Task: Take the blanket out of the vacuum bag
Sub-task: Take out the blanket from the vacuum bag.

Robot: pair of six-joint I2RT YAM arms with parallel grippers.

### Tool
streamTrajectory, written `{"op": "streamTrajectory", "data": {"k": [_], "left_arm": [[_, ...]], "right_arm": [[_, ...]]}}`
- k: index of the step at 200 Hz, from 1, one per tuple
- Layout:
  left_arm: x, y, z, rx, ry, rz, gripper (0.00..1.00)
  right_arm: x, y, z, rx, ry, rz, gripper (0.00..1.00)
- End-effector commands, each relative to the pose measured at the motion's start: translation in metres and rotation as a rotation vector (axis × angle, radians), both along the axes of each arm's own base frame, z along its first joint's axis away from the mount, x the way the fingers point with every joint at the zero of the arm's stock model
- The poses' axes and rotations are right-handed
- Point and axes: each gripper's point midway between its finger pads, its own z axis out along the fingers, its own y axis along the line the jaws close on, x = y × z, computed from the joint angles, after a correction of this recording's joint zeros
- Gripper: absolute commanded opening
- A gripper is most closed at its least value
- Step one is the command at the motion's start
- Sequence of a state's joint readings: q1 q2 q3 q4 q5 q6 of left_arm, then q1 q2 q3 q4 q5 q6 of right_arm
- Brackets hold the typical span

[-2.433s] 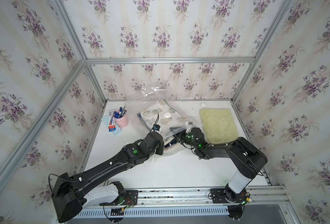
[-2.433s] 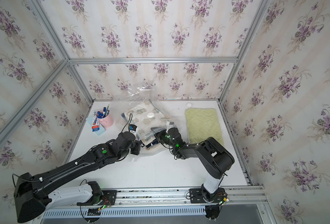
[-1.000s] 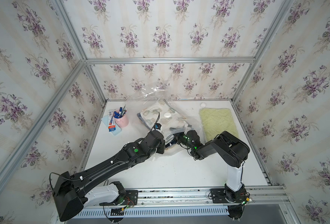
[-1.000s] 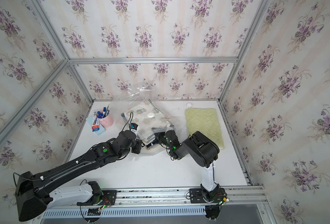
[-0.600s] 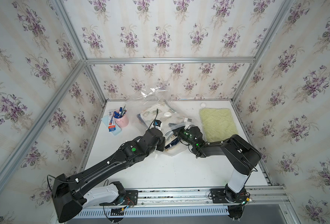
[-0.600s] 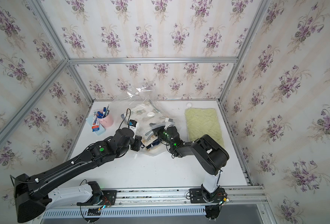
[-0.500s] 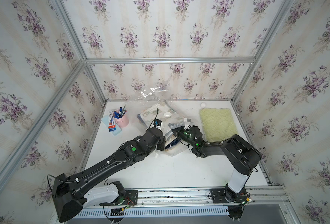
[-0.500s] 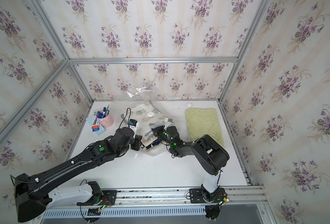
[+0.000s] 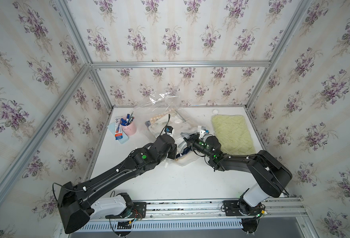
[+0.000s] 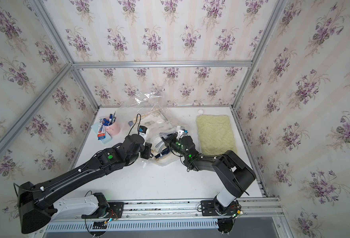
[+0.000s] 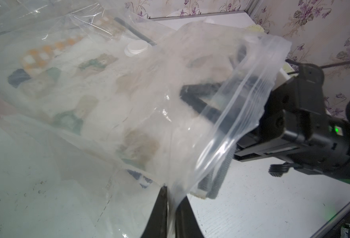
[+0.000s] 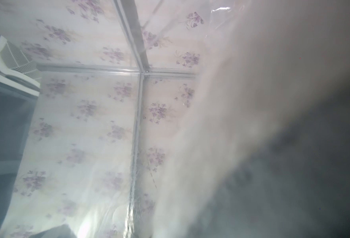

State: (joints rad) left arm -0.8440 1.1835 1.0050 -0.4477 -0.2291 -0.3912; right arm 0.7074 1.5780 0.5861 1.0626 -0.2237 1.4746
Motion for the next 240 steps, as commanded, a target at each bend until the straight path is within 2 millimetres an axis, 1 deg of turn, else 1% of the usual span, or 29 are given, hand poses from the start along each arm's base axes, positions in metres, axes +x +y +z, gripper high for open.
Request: {"op": "streamTrajectory", "data": {"k": [1,18,47,52,66,92,101,105,124,155,180,195,219,240], "left_arm": [[0.005,0.002,0.001,-0.006,-0.017,0.027,0.12],[0.005,0.001,0.000,-0.009,-0.015,0.026,0.12],[0.005,0.001,-0.003,-0.016,-0.011,0.038,0.12],[0.005,0.001,-0.003,-0.021,-0.008,0.037,0.12],[0.004,0.000,-0.005,-0.023,0.000,0.033,0.12],[0.004,0.002,-0.009,-0.022,0.006,0.048,0.12],[0.003,0.002,-0.012,-0.025,0.009,0.051,0.12],[0.004,0.003,-0.013,-0.027,0.009,0.054,0.12],[0.004,0.003,-0.020,-0.022,0.019,0.065,0.12],[0.004,-0.001,-0.027,-0.039,0.040,0.068,0.12],[0.004,-0.002,-0.032,-0.038,0.051,0.072,0.12],[0.004,-0.002,-0.037,-0.037,0.058,0.074,0.12],[0.004,0.005,-0.045,-0.008,0.059,0.095,0.12],[0.004,0.012,-0.046,0.006,0.049,0.115,0.13]], "right_arm": [[-0.014,-0.008,0.008,0.010,-0.030,-0.008,0.00],[-0.029,-0.019,0.007,0.005,-0.030,-0.011,0.00],[-0.049,-0.039,0.003,-0.040,-0.033,-0.022,0.00],[-0.054,-0.042,0.006,-0.040,-0.045,-0.017,0.00],[-0.064,-0.050,0.006,-0.070,-0.055,-0.015,0.00],[-0.077,-0.072,0.014,-0.133,-0.088,-0.058,0.00],[-0.080,-0.081,0.028,-0.144,-0.125,-0.085,0.00],[-0.080,-0.084,0.031,-0.158,-0.130,-0.093,0.00],[-0.083,-0.094,0.058,-0.182,-0.187,-0.125,0.00],[-0.081,-0.093,0.107,-0.221,-0.291,-0.132,0.00],[-0.074,-0.090,0.144,-0.232,-0.357,-0.138,0.00],[-0.066,-0.089,0.165,-0.228,-0.386,-0.143,0.00],[-0.057,-0.094,0.207,-0.175,-0.446,-0.148,0.00],[-0.052,-0.097,0.241,-0.153,-0.499,-0.150,0.00]]}}
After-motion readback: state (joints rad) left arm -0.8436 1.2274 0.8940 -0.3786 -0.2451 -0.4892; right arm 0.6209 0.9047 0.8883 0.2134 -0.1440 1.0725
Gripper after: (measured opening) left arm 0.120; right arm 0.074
